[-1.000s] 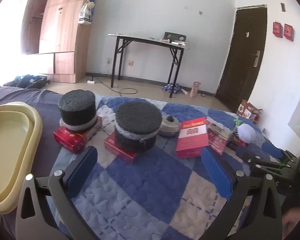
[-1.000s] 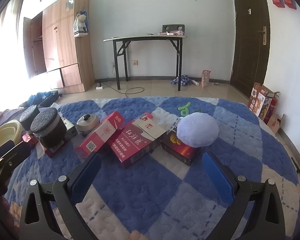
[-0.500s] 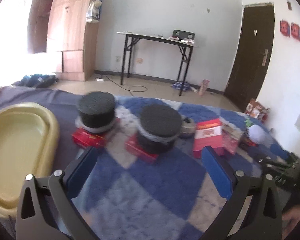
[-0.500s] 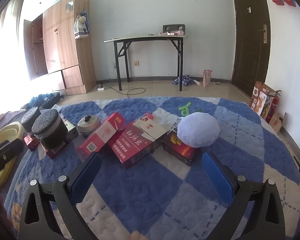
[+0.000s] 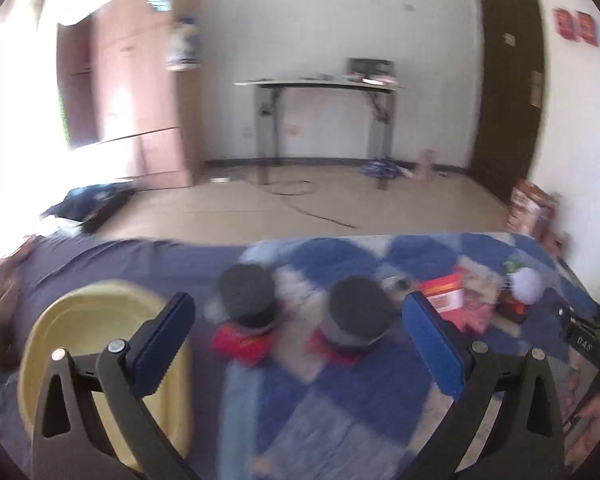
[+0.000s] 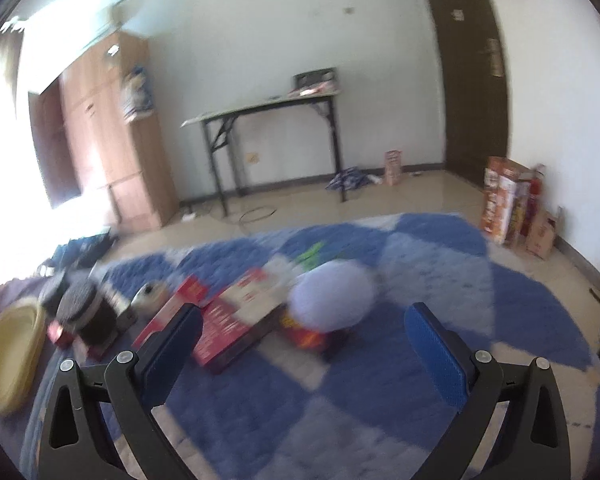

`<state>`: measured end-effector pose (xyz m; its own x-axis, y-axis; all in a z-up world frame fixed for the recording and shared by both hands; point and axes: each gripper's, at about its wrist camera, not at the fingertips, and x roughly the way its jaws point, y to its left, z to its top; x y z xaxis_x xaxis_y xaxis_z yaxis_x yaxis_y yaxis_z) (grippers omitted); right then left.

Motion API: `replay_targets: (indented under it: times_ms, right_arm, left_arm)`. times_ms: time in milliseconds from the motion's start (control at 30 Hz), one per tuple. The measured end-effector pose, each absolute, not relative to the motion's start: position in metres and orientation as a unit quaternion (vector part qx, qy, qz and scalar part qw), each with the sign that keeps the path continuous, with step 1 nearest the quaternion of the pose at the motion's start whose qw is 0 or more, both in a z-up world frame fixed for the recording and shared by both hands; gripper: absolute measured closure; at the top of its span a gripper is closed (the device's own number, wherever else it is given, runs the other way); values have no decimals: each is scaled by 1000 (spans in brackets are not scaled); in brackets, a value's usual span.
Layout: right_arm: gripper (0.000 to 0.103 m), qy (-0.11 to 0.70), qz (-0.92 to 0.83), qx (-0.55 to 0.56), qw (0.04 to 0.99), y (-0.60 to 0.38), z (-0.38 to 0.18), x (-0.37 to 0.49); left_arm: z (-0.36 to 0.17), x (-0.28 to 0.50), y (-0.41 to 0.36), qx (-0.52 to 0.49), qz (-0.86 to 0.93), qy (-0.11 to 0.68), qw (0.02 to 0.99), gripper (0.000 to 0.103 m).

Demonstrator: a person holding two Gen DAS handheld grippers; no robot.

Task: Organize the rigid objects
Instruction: 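Grasp the black foam cylinder with the left tool while the right tool grasps the white plush ball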

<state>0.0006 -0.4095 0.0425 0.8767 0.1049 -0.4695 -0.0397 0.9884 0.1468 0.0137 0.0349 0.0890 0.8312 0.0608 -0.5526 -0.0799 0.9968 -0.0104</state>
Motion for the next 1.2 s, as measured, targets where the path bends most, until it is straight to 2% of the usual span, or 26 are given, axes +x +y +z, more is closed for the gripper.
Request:
replay_targets:
  times_ms: [100, 167, 233, 367, 433, 633, 933, 1067, 1133, 1200]
  right_arm:
    - [0, 239, 8, 103, 966, -439, 44, 2]
    - [0, 247, -14, 154, 956, -455, 37, 5]
    - [0, 279, -4, 171, 945, -455, 32, 17]
    - [0, 283, -25, 135, 949, -449, 53, 53]
    - [0, 309, -16, 121, 943, -442, 56, 79]
    - [0, 341, 9, 14, 940, -416, 27, 96]
    - [0, 325, 9, 8, 945, -416, 23, 103]
    - [0, 320, 9, 2, 948, -415, 19, 92]
    - [2, 317, 11, -7, 948, -413, 18, 91]
    - [7, 313, 13, -12, 950, -412, 17, 91]
  left_arm:
    - [66, 29, 28, -18, 10, 277, 961, 0]
    - [52, 39, 26, -6, 18, 305, 952, 0]
    - [45, 41, 30, -21, 15, 291, 956, 0]
    - [36, 45, 29, -38, 1, 306, 951, 0]
    - [38, 44, 21, -27, -4, 299, 954, 0]
    - [28, 55, 8, 15, 12, 300, 954, 0]
    - [10, 63, 17, 2, -2, 308, 951, 0]
    - [6, 70, 17, -11, -20, 280, 960, 0]
    - [2, 79, 12, 7, -24, 293, 956, 0]
    - [3, 78, 7, 10, -22, 283, 959, 0]
